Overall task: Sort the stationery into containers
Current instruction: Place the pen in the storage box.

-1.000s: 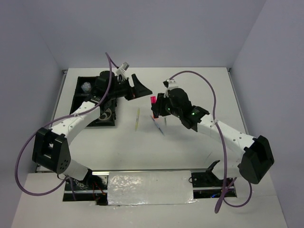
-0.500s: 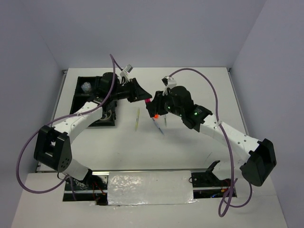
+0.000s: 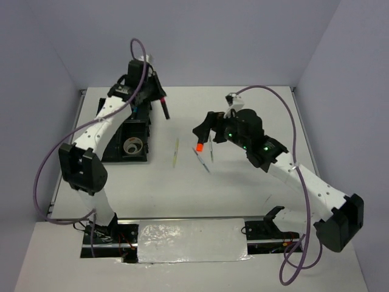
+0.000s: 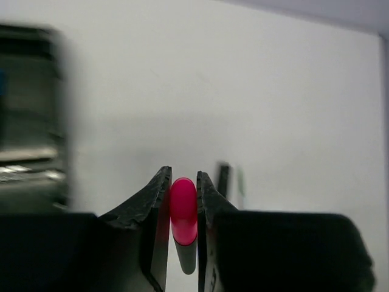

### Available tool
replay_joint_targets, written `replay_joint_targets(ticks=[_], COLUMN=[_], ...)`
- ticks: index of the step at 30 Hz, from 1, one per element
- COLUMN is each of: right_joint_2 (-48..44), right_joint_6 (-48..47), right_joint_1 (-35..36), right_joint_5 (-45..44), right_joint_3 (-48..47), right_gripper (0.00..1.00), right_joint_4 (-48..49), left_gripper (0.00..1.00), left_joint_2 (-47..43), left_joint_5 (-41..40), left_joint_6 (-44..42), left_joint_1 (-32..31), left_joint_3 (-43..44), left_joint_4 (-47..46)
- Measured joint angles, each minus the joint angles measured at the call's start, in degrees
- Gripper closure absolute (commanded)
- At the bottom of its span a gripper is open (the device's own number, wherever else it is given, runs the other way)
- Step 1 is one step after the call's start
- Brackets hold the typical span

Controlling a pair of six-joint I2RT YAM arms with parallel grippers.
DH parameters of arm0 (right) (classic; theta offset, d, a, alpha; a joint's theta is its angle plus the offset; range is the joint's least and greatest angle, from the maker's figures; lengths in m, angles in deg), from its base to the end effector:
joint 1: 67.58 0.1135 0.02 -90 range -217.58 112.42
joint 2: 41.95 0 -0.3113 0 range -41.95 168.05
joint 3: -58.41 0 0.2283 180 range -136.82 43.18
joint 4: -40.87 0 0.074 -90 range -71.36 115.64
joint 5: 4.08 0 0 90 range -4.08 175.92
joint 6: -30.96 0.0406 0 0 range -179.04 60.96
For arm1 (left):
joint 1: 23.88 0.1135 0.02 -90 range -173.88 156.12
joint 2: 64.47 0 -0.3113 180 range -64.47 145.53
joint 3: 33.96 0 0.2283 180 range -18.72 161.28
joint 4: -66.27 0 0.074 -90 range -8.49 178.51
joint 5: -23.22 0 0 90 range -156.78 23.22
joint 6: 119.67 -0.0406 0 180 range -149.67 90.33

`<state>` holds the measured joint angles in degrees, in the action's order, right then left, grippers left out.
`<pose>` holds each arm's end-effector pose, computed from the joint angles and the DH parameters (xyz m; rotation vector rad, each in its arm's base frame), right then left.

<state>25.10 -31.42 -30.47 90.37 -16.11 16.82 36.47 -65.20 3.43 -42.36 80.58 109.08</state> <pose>0.1853 0.1441 0.3972 -0.2173 1.9363 0.8413 0.3800 -0.1282 0.4169 -0.2542 2.1171 -0.5706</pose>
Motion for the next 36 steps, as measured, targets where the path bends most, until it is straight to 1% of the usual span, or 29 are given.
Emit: replay_joint_targets(ticks=[2,6,7,8,10,12,17,18,20,21,23,24,25,27,29,31,32,34,36], right_joint_2=[-4.1,-9.5,-10.4,-11.1,-12.3,-13.0,-13.1,-13.1,-12.8,-12.3,-10.6,-9.4,-8.0,-4.3,0.6,7.2,10.4,17.2,22.1], right_joint_6=[0.0,-0.5,-0.6,-0.8,-1.2,-1.6,-2.2,-2.3,-2.4,-2.4,-2.4,-2.4,-2.4,-2.1,-1.4,-0.2,0.3,2.1,3.8], right_joint_1=[-2.2,-4.8,-5.0,-5.2,-5.4,-5.6,-5.8,-5.8,-5.9,-5.9,-5.9,-5.9,-5.9,-5.9,-5.9,-5.7,-5.4,-4.8,-4.0], right_joint_5=[-0.7,-1.0,-0.9,-0.8,-0.5,0.3,2.8,3.1,3.5,3.6,4.0,3.9,3.9,3.2,1.9,-0.3,-1.7,-5.6,-9.4], right_joint_3=[1.6,3.7,4.3,5.0,6.5,7.6,8.8,9.0,9.1,9.1,9.0,9.0,8.9,8.3,6.5,2.5,0.1,-4.9,-8.4], right_gripper=[0.0,0.0,0.0,0.0,0.0,0.0,0.0,0.0,0.0,0.0,0.0,0.0,0.0,0.0,0.0,0.01,0.01,0.04,0.07], right_joint_4=[-0.9,-2.9,-3.3,-3.7,-4.7,-5.6,-6.5,-6.4,-6.4,-6.3,-5.7,-5.4,-5.3,-5.3,-6.1,-7.5,-8.2,-9.4,-10.2], left_gripper=[1.0,0.98,0.92,0.87,0.82,0.8,0.65,0.55,0.4,0.28,0.16,0.14,0.08,0.01,0.01,0.01,0.01,0.01,0.01], left_joint_2=[5.5,19.0,22.3,25.3,28.9,30.5,31.1,31.1,31.1,31.1,31.1,31.1,31.1,31.1,30.8,29.7,28.2,22.0,13.3], left_joint_5=[-7.0,-15.5,-16.9,-17.9,-19.3,-20.0,-18.7,-17.9,-16.4,-15.8,-14.4,-14.0,-13.4,-12.7,-12.0,-11.3,-10.6,-9.1,-8.1], left_joint_6=[-1.4,-3.3,-4.4,-5.2,-7.8,-10.2,-13.3,-13.5,-13.8,-13.8,-13.4,-13.4,-13.2,-12.8,-11.5,-9.8,-8.7,-6.8,-5.1], left_joint_1=[4.4,12.5,14.0,15.2,16.5,16.7,16.5,16.6,16.8,17.0,17.3,17.4,17.4,17.6,17.7,17.7,17.7,17.5,16.9], left_joint_3=[8.5,25.2,28.6,31.3,33.0,32.4,31.2,31.0,29.8,29.2,27.3,26.7,26.3,26.1,26.2,25.7,24.1,17.2,8.7], left_joint_4=[4.6,12.1,12.8,13.2,12.4,11.4,7.5,6.4,4.2,3.6,2.9,2.9,3.1,4.1,4.8,6.3,6.5,6.4,6.7])
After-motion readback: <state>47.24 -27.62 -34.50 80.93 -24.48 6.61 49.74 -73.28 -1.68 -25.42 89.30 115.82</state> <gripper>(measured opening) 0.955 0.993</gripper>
